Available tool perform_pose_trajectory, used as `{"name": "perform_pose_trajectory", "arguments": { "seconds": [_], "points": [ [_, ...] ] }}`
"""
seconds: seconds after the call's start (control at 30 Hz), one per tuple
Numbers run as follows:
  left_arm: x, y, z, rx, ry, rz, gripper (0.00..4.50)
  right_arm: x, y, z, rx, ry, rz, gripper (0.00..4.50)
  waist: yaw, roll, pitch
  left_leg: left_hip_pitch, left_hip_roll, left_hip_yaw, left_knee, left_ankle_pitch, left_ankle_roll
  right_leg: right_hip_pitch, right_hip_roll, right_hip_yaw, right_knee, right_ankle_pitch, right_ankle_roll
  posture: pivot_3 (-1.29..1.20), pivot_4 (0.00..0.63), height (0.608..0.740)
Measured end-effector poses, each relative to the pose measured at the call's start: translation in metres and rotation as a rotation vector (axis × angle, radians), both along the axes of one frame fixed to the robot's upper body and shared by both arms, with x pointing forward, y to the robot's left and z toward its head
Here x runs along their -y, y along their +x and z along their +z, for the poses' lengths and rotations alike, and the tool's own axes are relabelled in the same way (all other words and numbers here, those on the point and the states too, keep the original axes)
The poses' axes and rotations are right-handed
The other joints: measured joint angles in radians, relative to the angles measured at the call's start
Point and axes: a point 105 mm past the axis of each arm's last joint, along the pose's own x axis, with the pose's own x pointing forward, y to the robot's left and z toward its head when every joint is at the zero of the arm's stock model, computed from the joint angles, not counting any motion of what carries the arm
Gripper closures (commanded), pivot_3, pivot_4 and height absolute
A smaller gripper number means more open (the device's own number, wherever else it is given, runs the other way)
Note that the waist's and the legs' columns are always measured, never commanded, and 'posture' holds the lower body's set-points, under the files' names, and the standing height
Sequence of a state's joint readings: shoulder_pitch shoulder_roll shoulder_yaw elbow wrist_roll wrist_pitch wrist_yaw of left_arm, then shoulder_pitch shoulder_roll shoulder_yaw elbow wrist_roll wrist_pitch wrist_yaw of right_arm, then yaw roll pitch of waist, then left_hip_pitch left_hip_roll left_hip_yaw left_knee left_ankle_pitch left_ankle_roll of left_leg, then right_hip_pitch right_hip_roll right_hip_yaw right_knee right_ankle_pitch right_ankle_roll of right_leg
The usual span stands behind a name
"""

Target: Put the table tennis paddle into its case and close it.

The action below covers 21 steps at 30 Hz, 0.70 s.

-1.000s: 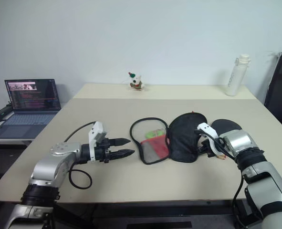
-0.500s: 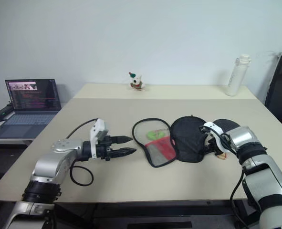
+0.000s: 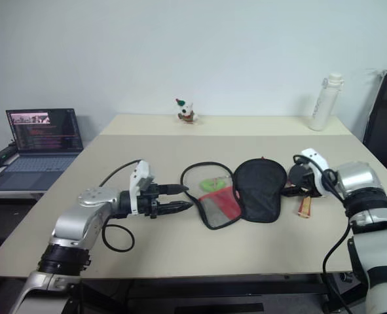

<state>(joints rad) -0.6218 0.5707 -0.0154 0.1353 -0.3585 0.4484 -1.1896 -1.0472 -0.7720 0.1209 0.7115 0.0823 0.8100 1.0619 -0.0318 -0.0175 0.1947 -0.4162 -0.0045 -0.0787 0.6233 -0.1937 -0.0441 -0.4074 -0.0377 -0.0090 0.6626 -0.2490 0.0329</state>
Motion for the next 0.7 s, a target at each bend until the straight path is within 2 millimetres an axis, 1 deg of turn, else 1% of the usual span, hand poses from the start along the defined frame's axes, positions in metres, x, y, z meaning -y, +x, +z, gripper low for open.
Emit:
{"name": "perform_pose_trajectory", "arguments": {
  "seconds": [0.07, 0.17, 0.23, 0.3, 0.37, 0.43, 0.47, 0.5, 0.57, 0.7],
  "points": [
    [0.000, 0.000, 0.000, 0.000, -0.002, -0.001, 1.34, 0.010, -0.003, 0.000, 0.039, 0.011, -0.072, 0.03, 0.001, 0.000, 0.000, 0.000, 0.000, 0.000, 0.000, 0.000, 0.000, 0.000, 0.000, 0.000, 0.000, 0.000, 0.000, 0.00, 0.150, 0.740],
    [0.001, 0.000, 0.000, -0.001, -0.005, -0.003, 1.34, 0.028, -0.011, -0.016, 0.050, 0.012, -0.206, 0.03, 0.002, 0.000, 0.000, 0.000, -0.001, 0.000, 0.000, 0.000, 0.000, 0.000, 0.000, 0.000, 0.000, 0.000, 0.000, 0.00, 0.150, 0.740],
    [0.001, 0.000, 0.000, -0.002, -0.007, -0.005, 1.34, 0.033, -0.018, -0.026, 0.072, 0.050, -0.292, 0.03, 0.001, 0.000, 0.000, 0.000, 0.000, 0.000, 0.000, 0.000, 0.000, 0.000, 0.000, 0.001, 0.000, 0.000, 0.000, 0.00, 0.150, 0.740],
    [0.001, 0.001, -0.002, -0.011, -0.011, -0.005, 1.34, 0.029, -0.023, -0.035, 0.075, 0.098, -0.348, 0.03, -0.003, 0.000, 0.000, 0.001, 0.000, 0.001, 0.001, 0.000, 0.000, 0.000, 0.000, 0.002, 0.002, 0.000, 0.000, 0.00, 0.150, 0.740],
    [0.001, 0.001, -0.004, -0.020, -0.012, -0.009, 1.34, 0.015, -0.027, -0.039, 0.080, 0.151, -0.355, 0.03, -0.006, 0.000, 0.000, 0.001, 0.001, 0.001, 0.001, 0.000, 0.000, 0.000, 0.000, 0.001, 0.003, 0.000, 0.000, 0.00, 0.150, 0.740],
    [0.007, 0.001, -0.003, -0.013, -0.012, -0.037, 1.34, -0.001, -0.030, -0.039, 0.099, 0.191, -0.341, 0.03, -0.004, 0.000, 0.000, 0.001, 0.000, 0.000, 0.001, 0.000, 0.000, 0.000, 0.000, 0.001, 0.002, 0.000, 0.000, 0.00, 0.150, 0.740],
    [0.009, 0.001, -0.002, -0.008, -0.015, -0.043, 1.34, -0.006, -0.031, -0.040, 0.106, 0.193, -0.339, 0.03, -0.002, 0.000, 0.000, 0.001, 0.000, 0.000, 0.001, 0.000, 0.000, 0.000, 0.000, 0.001, 0.002, 0.000, 0.000, 0.00, 0.150, 0.740],
    [0.009, 0.002, -0.002, -0.007, -0.015, -0.045, 1.34, -0.005, -0.032, -0.040, 0.112, 0.186, -0.349, 0.03, -0.001, 0.000, 0.000, 0.001, 0.000, 0.000, 0.001, 0.000, 0.000, 0.001, 0.000, 0.001, 0.002, 0.000, 0.000, 0.00, 0.150, 0.740],
    [0.008, 0.004, -0.001, -0.004, -0.014, -0.039, 1.34, 0.004, -0.031, -0.043, 0.129, 0.151, -0.415, 0.03, 0.001, 0.000, 0.000, 0.000, -0.001, 0.001, 0.001, 0.000, 0.000, 0.001, 0.000, 0.001, 0.001, 0.000, 0.000, 0.00, 0.150, 0.740],
    [0.008, 0.006, -0.001, -0.005, -0.016, -0.040, 1.34, 0.019, -0.028, -0.058, 0.137, 0.085, -0.553, 0.03, 0.001, 0.000, 0.000, 0.000, -0.001, 0.001, 0.001, 0.000, 0.000, 0.001, 0.000, 0.001, 0.001, 0.000, 0.000, 0.00, 0.150, 0.740]
  ]
}}
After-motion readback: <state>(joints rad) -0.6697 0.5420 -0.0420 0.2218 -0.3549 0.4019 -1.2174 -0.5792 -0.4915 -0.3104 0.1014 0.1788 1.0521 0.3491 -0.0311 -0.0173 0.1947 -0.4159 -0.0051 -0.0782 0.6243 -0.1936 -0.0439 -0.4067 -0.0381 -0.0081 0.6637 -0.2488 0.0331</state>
